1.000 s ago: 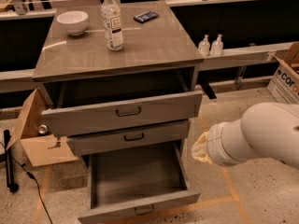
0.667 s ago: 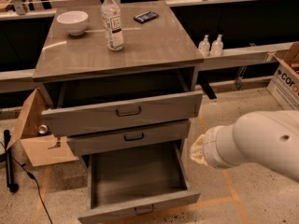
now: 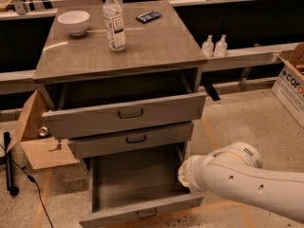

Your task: Close bottom drawer

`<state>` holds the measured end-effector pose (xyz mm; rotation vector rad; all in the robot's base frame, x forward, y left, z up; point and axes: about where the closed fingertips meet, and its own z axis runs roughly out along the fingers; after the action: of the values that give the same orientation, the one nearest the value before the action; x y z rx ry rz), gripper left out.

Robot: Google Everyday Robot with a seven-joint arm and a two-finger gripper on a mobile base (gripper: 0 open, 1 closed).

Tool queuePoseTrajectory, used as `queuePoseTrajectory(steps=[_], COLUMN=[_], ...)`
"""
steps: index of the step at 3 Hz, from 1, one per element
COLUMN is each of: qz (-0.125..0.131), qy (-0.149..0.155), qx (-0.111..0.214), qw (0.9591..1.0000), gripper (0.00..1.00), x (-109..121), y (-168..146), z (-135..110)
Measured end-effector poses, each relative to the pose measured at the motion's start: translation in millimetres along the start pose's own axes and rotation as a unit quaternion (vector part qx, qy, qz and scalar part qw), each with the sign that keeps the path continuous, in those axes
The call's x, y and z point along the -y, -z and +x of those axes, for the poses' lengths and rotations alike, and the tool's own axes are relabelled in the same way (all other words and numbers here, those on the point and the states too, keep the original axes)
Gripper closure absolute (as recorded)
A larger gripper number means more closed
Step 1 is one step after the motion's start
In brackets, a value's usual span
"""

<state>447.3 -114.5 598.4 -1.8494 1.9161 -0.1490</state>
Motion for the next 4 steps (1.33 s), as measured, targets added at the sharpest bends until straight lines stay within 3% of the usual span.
queuePoseTrajectory(steps=[1, 2, 3, 4], qz=[0.033, 0.063, 0.065, 0.04], qy=[-0.03, -0.067, -0.082, -0.094], qx=[0.014, 0.047, 0.092, 0.111], qw=[0.9989, 0.9947, 0.9902, 0.9885], gripper=[1.0, 1.0, 1.0, 1.0], x=[19.9, 44.3, 38.6, -0.7], y=[-35.4, -73.5, -130.8, -191.2], z=[24.5, 48.6, 49.0, 40.5])
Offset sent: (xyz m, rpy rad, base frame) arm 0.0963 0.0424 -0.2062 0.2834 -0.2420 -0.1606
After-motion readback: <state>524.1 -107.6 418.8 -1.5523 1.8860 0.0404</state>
